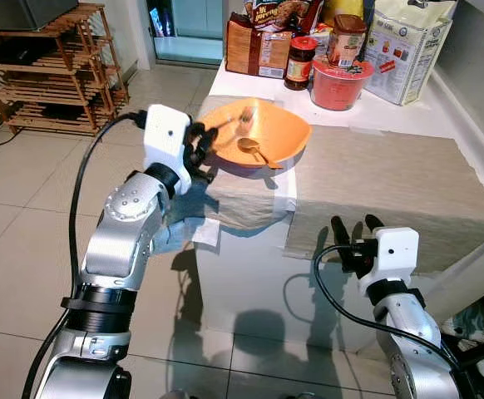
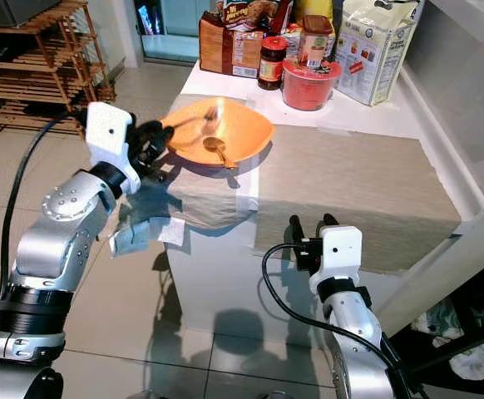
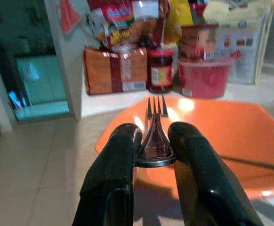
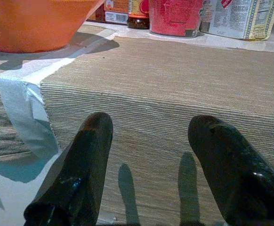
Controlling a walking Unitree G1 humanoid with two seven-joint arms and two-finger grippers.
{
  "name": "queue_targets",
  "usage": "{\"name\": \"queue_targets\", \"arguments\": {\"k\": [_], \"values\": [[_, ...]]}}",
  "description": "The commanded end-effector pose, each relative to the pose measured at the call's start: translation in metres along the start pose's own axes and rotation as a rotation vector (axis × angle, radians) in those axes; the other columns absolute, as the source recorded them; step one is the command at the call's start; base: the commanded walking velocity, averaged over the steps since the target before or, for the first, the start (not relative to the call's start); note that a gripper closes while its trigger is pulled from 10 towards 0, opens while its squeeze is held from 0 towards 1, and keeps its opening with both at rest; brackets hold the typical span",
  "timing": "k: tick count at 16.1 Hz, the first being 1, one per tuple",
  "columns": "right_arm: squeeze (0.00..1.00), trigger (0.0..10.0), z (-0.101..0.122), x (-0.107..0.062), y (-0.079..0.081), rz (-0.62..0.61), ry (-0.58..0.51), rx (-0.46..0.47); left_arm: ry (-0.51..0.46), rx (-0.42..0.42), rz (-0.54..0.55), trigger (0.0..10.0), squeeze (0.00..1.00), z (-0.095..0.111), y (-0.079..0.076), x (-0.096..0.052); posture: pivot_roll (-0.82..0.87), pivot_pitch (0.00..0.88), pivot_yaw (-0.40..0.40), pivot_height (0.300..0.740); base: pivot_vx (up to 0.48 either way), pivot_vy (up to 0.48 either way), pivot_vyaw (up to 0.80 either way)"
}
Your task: Setting the table
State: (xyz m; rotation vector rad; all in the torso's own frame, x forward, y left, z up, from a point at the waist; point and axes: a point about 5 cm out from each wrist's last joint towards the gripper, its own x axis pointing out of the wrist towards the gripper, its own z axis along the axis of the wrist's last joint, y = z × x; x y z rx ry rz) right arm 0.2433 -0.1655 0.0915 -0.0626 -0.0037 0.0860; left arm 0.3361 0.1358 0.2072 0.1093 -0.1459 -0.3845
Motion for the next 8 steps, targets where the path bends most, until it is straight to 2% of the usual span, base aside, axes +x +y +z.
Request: {"name": "queue_targets", "arguments": {"k": [1,4,8], "values": [[0.00,10.0,0.000,0.001,0.000,-0.005,0.005,-0.003,-0.059,0.032,0.019,0.0,0.00,0.009,0.001,-0.003,-0.01,0.000,0.003,0.736,0.000,0.000,0.00],[0.00,10.0,0.000,0.002,0.000,-0.001,0.006,-0.003,-0.089,0.043,0.051,0.0,0.00,0.003,-0.005,-0.011,0.00,0.000,-0.003,0.736,0.000,0.000,0.00],[0.00,10.0,-0.001,0.005,0.002,0.008,0.008,-0.001,-0.106,0.025,0.099,0.0,0.00,0.000,-0.008,-0.013,0.00,0.000,-0.005,0.736,0.000,0.000,0.00]]}}
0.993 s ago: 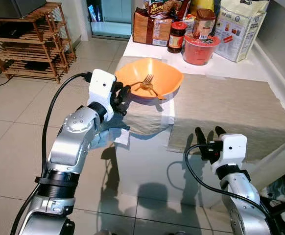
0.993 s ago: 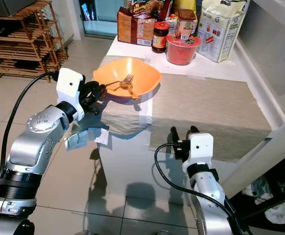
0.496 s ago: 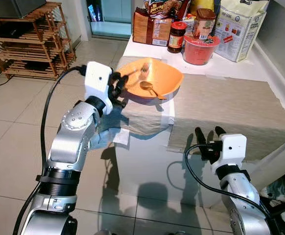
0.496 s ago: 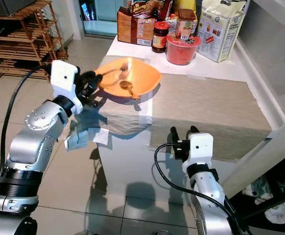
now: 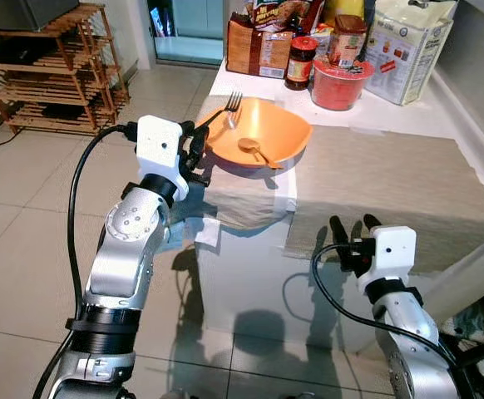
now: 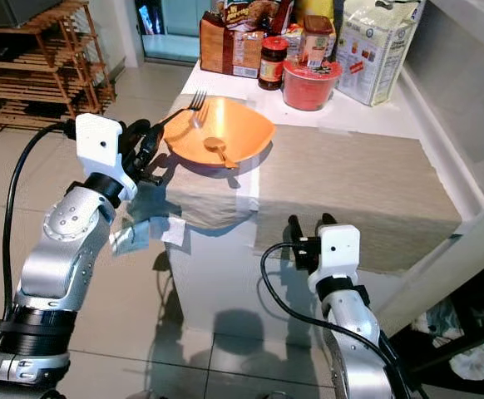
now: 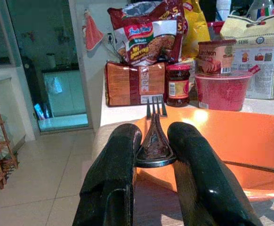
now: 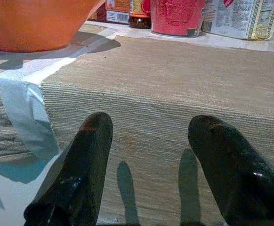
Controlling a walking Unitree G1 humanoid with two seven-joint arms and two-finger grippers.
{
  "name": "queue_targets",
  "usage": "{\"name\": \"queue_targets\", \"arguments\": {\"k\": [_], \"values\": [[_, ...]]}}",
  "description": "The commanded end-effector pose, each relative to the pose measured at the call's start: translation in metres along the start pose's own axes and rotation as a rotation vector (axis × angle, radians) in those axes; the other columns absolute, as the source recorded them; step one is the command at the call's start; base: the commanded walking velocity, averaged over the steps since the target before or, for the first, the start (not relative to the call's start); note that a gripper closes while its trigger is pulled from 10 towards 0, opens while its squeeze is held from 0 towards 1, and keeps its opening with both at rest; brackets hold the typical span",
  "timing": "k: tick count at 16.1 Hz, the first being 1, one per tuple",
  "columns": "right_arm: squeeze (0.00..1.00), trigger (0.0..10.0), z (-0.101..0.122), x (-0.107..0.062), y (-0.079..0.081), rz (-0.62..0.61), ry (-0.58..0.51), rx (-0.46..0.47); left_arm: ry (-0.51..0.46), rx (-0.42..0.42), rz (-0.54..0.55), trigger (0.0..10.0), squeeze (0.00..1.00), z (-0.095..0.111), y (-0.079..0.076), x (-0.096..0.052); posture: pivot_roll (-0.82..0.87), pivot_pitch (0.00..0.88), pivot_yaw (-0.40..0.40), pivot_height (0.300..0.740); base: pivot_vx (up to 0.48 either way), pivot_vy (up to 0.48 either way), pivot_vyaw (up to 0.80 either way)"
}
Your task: Setting the table
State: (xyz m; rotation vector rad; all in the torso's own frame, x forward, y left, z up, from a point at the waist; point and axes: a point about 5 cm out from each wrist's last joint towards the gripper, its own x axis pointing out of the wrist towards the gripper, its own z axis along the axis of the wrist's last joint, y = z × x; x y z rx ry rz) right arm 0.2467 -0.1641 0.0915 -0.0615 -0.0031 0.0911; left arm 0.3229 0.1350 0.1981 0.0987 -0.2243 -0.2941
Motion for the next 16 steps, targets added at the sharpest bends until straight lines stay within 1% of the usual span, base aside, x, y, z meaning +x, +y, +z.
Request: {"name": "queue_targets", "arguments": {"k": [1,3,8,12,16], "values": [[0.00,10.0,-0.0012,0.0011,0.0013,0.004,0.007,-0.003,-0.043,0.003,0.004,0.0,0.00,0.0080,-0.0012,0.0004,0.00,0.000,-0.005,0.736,0.000,0.000,0.00],[0.00,10.0,-0.0016,0.0016,0.0011,0.005,0.008,-0.004,-0.050,-0.011,0.002,0.0,0.00,0.0095,-0.0020,0.0012,0.00,0.000,-0.006,0.736,-0.405,0.000,0.00],[0.00,10.0,-0.0023,0.0023,0.0005,0.006,0.009,-0.007,-0.054,-0.009,0.007,0.0,0.00,0.0096,-0.0013,0.0049,0.00,0.000,-0.005,0.736,-0.476,0.000,0.00],[0.00,10.0,-0.0033,0.0008,0.0010,0.006,0.013,-0.006,-0.074,0.000,-0.020,0.0,0.00,0.0116,-0.0038,0.0053,-0.01,0.000,-0.002,0.736,0.000,0.000,0.00],[0.00,10.0,-0.0044,-0.0006,0.0009,0.005,0.017,-0.006,-0.078,0.004,-0.032,0.0,0.00,0.0114,-0.0042,0.0051,-0.01,0.000,0.000,0.736,0.000,-0.480,0.00]]}}
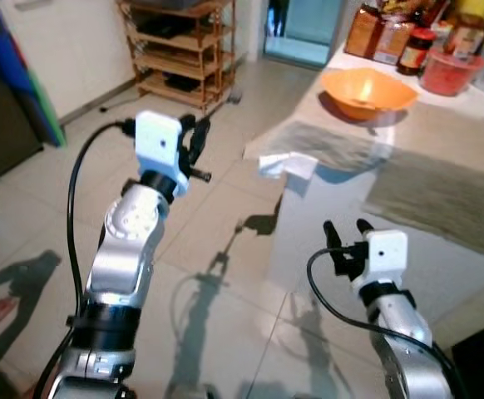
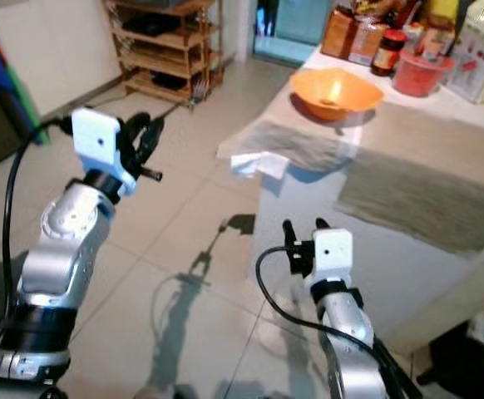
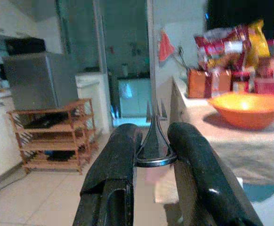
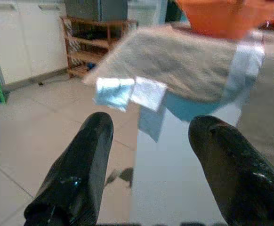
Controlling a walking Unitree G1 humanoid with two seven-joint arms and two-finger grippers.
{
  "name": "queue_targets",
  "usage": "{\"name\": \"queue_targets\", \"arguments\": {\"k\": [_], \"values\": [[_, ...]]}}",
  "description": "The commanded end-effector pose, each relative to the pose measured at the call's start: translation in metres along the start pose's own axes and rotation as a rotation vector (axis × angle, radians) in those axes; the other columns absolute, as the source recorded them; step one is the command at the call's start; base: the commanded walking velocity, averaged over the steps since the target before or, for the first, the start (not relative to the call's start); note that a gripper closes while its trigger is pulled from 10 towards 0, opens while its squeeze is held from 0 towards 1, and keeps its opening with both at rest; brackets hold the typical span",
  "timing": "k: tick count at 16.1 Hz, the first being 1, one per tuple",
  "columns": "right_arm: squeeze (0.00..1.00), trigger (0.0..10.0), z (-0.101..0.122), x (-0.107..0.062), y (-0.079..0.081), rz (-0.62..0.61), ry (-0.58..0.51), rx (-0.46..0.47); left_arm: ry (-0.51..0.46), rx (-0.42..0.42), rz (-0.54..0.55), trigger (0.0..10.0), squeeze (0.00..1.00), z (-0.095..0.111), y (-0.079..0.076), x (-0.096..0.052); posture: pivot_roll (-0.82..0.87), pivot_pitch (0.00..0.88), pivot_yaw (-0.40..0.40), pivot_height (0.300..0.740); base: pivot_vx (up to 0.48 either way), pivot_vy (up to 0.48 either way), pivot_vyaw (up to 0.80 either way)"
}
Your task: Setting the table
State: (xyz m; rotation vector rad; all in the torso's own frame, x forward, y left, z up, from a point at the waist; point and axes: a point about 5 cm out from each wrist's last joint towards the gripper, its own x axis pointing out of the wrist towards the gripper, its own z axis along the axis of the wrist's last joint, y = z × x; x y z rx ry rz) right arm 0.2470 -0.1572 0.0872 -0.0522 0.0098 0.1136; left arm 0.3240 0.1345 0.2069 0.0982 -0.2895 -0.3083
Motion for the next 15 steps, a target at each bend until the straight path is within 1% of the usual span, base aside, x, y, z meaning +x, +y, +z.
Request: {"name": "queue_targets", "arguments": {"k": [1,4,6,7,8,11,12,15], "values": [[0.00,10.0,-0.001,-0.002,-0.006,-0.019,0.006,-0.016,-0.016,-0.008,-0.023,0.0,0.00,0.003,-0.005,0.003,-0.01,0.000,-0.001,0.736,0.000,-0.480,0.00],[0.00,10.0,-0.001,-0.001,-0.006,-0.019,0.003,-0.013,-0.022,-0.019,-0.044,0.0,0.00,0.002,-0.009,0.000,0.00,0.000,-0.002,0.736,0.000,-0.480,0.00],[0.00,10.0,0.000,0.002,-0.004,-0.018,-0.002,-0.004,-0.015,-0.010,-0.061,0.0,0.00,-0.001,-0.012,-0.001,0.00,0.000,-0.002,0.736,0.000,-0.480,0.00],[0.00,10.0,-0.001,0.004,-0.002,-0.014,0.017,0.000,-0.003,-0.008,-0.064,0.0,0.00,-0.005,-0.012,-0.001,0.01,0.000,0.004,0.736,0.000,-0.480,0.00],[0.00,10.0,-0.001,0.005,0.000,-0.017,0.019,0.012,0.013,-0.007,-0.066,0.0,0.00,-0.009,-0.012,-0.002,0.01,0.000,0.011,0.736,0.000,-0.480,-0.64],[0.00,10.0,0.001,0.007,0.001,-0.033,-0.006,0.016,0.030,-0.005,-0.084,0.0,0.00,-0.014,-0.013,-0.003,0.00,0.000,0.023,0.736,0.000,-0.480,-0.66],[0.00,10.0,0.002,0.008,0.001,-0.032,-0.017,0.010,0.030,-0.007,-0.088,0.0,0.00,-0.015,-0.015,-0.003,0.00,0.000,0.024,0.736,0.000,-0.480,0.00],[0.00,10.0,0.003,0.007,0.002,-0.029,-0.015,0.006,0.031,-0.013,-0.101,0.0,0.00,-0.017,-0.019,-0.005,0.00,0.000,0.018,0.736,0.000,0.000,0.00]]}}
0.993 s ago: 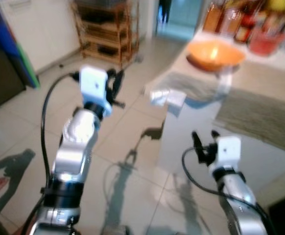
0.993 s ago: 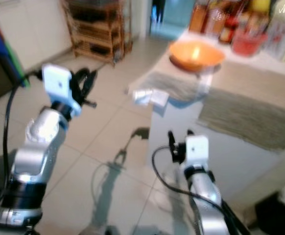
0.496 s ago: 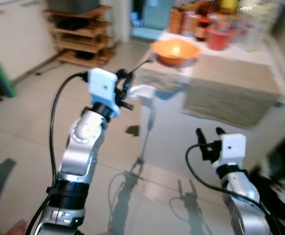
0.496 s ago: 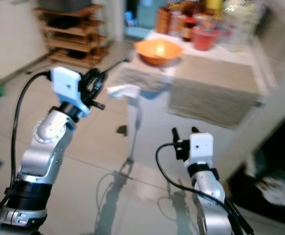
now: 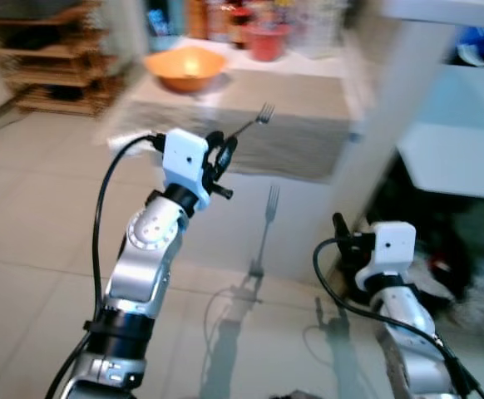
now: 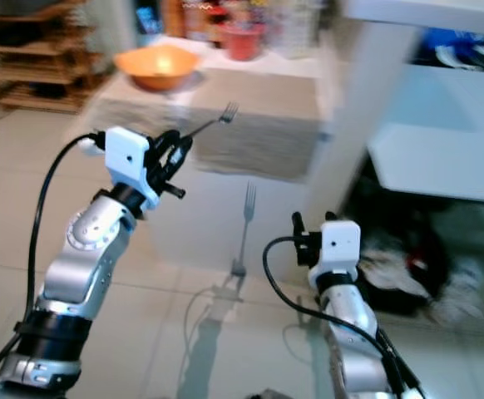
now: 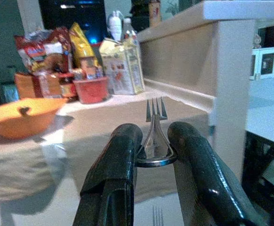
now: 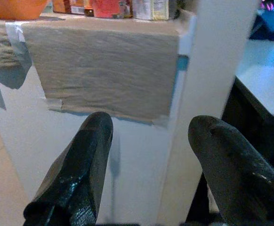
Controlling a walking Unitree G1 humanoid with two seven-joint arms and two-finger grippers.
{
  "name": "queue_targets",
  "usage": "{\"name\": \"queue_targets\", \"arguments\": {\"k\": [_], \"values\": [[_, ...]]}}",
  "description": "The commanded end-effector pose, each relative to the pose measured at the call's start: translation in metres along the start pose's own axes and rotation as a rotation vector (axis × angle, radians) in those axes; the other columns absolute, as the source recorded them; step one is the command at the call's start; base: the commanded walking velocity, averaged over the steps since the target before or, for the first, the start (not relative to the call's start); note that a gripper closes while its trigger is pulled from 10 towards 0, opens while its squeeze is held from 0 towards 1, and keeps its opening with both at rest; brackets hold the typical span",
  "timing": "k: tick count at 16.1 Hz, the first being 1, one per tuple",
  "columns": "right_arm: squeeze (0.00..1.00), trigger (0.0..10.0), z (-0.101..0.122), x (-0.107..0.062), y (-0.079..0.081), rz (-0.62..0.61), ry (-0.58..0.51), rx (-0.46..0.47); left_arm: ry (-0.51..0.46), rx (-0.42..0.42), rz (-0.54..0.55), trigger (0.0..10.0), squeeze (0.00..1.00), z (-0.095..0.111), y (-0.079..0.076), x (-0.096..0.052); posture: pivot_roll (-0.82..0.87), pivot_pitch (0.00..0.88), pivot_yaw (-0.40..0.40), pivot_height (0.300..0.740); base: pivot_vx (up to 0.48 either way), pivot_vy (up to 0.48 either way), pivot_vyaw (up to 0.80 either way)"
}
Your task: Setting the table
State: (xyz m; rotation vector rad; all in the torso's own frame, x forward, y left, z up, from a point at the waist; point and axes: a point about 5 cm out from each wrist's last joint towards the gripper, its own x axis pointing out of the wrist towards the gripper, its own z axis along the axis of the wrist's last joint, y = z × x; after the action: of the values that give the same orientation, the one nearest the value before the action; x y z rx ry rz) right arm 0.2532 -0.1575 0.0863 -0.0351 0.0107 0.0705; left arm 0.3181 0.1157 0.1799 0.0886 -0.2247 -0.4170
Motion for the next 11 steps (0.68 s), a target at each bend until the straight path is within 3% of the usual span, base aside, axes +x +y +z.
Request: {"name": "queue_targets", "arguments": {"k": [1,5,11], "values": [[0.00,10.0,0.0047,0.0008,0.0031,0.021,-0.022,-0.018,-0.023,0.015,0.004,0.0,0.00,0.0051,0.0026,0.0013,-0.01,0.000,0.017,0.736,0.000,0.000,0.00],[0.00,10.0,0.0070,0.0010,-0.0011,0.008,-0.028,-0.025,-0.020,0.009,-0.005,0.0,0.00,0.0028,-0.0009,0.0045,-0.02,0.000,0.017,0.736,0.000,-0.480,-0.45],[0.00,10.0,0.0070,0.0020,0.0018,0.017,-0.032,-0.018,0.013,0.010,0.013,0.0,0.00,-0.0040,0.0026,0.0022,-0.01,0.000,0.019,0.736,0.000,-0.467,0.00]]}}
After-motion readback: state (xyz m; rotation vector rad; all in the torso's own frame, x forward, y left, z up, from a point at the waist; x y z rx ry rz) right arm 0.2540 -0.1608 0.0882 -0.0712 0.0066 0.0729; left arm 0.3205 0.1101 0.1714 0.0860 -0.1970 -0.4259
